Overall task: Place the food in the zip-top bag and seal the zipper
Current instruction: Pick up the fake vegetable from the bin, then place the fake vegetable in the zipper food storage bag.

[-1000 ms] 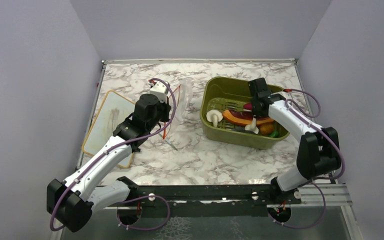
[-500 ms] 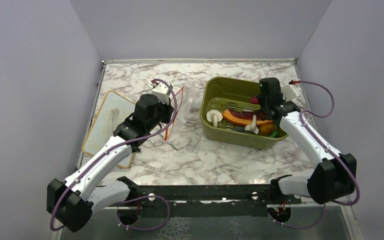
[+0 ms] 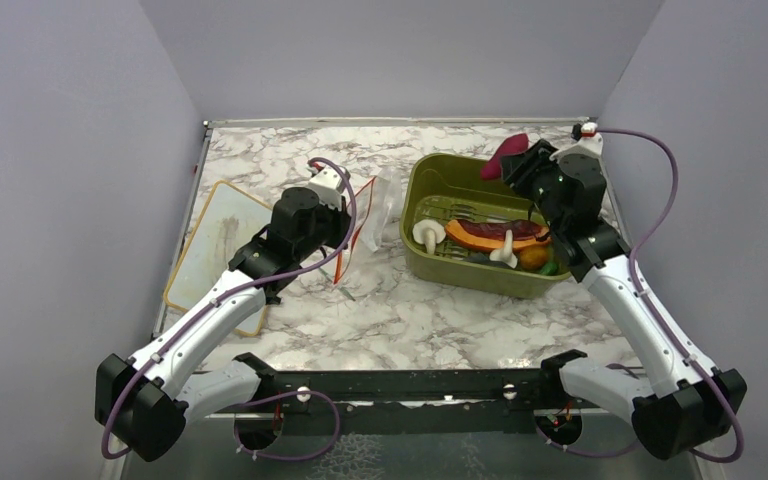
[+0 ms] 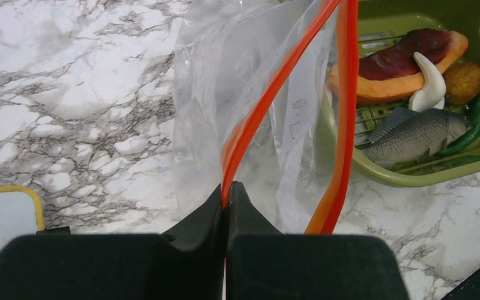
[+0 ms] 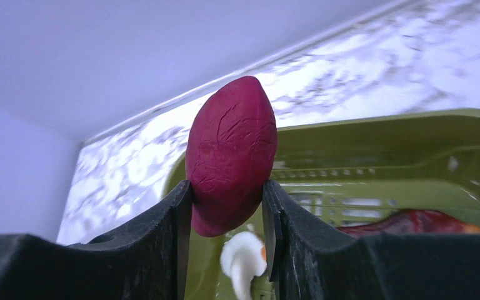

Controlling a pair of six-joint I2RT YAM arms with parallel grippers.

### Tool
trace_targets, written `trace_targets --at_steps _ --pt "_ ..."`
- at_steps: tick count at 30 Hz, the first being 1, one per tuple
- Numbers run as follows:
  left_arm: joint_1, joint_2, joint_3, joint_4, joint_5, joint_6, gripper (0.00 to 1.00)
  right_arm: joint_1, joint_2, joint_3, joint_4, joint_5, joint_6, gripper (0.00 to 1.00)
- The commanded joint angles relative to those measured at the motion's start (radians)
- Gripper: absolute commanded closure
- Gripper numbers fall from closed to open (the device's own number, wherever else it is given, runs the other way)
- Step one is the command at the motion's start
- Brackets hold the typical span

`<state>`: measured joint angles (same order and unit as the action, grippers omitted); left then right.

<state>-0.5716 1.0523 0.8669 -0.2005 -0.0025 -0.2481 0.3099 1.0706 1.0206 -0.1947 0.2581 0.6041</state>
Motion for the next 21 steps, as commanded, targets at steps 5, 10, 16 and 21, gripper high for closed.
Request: trace_targets --at_steps 5,10,16,21 --pt "-0.002 0.013 0.058 -0.118 -0.081 -0.080 1.00 0.169 -0.073 -0.085 0.233 -0.339 -0.126 0.69" --pt "-0.002 0.025 0.090 -0.176 -0.013 -0.167 1.00 0.299 -0.091 -0.160 0.395 -0.346 -0.139 0.69" --pt "-0.002 0.054 0.113 -0.165 0.133 -0.253 1.00 0.426 -0.074 -0.222 0.601 -0.294 -0.176 0.69" --pt "-0.002 0.065 0.119 -0.158 0.171 -0.276 1.00 0.538 -0.011 -0.235 0.735 -0.241 -0.271 0.69"
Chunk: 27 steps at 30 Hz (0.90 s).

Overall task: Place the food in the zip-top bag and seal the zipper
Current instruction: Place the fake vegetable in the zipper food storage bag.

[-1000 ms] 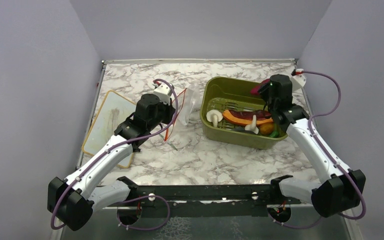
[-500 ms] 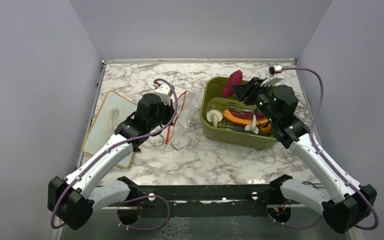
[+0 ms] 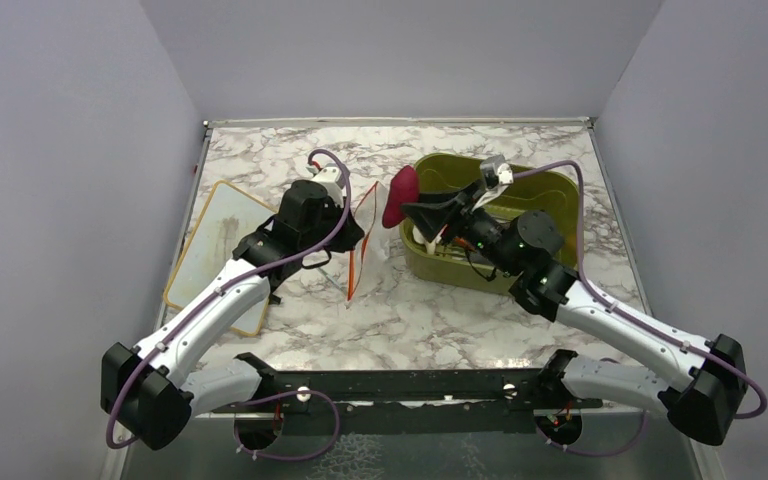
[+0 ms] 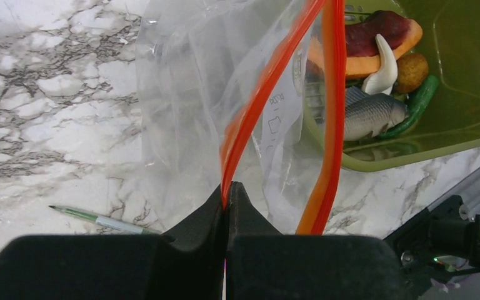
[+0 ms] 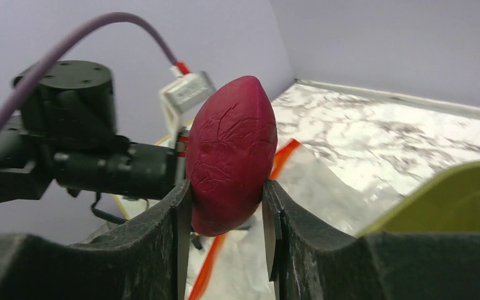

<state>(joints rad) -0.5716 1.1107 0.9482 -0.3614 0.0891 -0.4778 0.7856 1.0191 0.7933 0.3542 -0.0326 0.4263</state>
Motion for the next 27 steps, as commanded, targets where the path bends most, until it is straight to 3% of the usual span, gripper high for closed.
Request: trace_targets --at_steps 1,10,17,27 --pt "-0.002 0.009 0.040 0.003 0.084 -0.046 1.00 0.080 0.054 -0.008 0.206 0.057 -0.108 0.69" --pt "-0.002 -0.010 0.006 0.029 0.128 -0.065 1.00 0.136 0.176 -0.019 0.380 0.094 -0.238 0.68" --pt "-0.002 -0.034 0.011 0.031 0.146 -0.064 1.00 0.145 0.239 -0.042 0.406 0.124 -0.349 0.68" --pt "0.003 -0.048 0.016 0.065 0.134 -0.022 1.00 0.148 0.189 -0.135 0.385 0.208 -0.484 0.68"
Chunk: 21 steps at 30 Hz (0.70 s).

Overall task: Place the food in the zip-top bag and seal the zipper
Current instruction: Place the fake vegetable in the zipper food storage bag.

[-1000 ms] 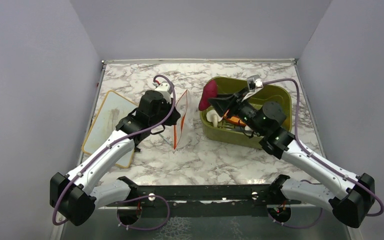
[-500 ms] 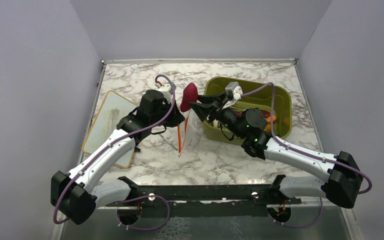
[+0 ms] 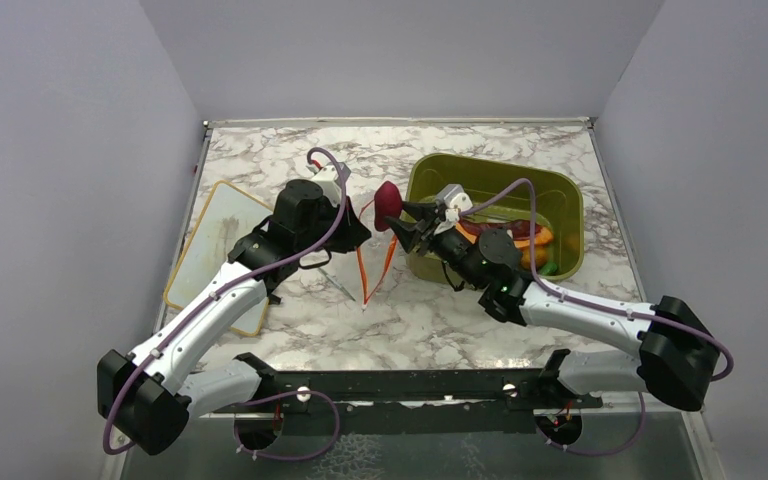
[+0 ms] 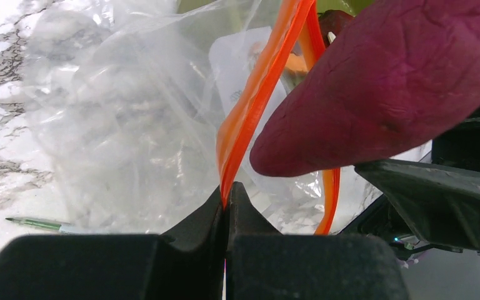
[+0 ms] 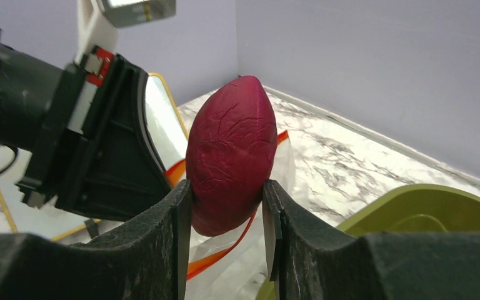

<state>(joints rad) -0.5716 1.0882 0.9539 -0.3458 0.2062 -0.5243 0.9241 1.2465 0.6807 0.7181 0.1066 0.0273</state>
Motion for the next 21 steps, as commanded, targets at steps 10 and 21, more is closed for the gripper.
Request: trace_targets --at_steps 10,21 --pt "0.009 -0.017 0.042 0.054 0.010 0.027 1.00 0.010 -0.050 0.017 -0.153 0.106 -0.011 0.68" --pt "0.010 -0.017 0.007 0.103 -0.005 -0.015 1.00 0.012 -0.024 0.149 -0.473 0.075 0.295 0.63"
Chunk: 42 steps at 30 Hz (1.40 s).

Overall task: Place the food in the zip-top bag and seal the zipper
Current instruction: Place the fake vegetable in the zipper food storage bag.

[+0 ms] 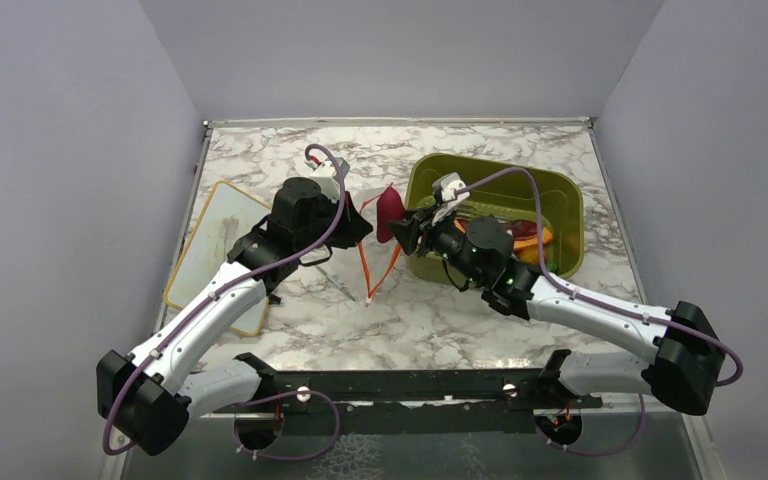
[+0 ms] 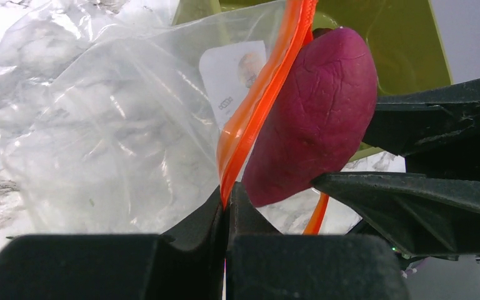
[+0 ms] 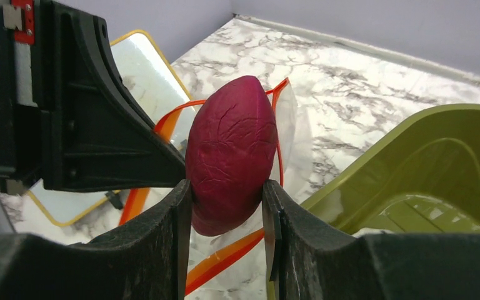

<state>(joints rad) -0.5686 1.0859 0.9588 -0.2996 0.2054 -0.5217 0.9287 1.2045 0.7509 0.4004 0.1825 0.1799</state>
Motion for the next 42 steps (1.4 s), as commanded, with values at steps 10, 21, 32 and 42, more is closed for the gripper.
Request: trace_targets --at_steps 10,21,32,42 --pt "0.007 -0.020 -0.003 0.063 -0.017 -0.023 1.00 0.007 0.115 0.247 -0.480 0.026 0.382 0.48" --pt "0.007 -0.039 -0.028 0.057 -0.029 -0.016 1.00 0.008 0.075 0.304 -0.565 -0.072 0.427 0.36" --pt "0.007 -0.046 -0.039 0.055 -0.037 -0.003 1.00 0.007 -0.033 0.294 -0.667 -0.011 0.491 0.47" --pt "0.007 -0.041 -0.046 0.062 -0.025 -0.006 1.00 0.008 0.010 0.316 -0.663 -0.003 0.498 0.53"
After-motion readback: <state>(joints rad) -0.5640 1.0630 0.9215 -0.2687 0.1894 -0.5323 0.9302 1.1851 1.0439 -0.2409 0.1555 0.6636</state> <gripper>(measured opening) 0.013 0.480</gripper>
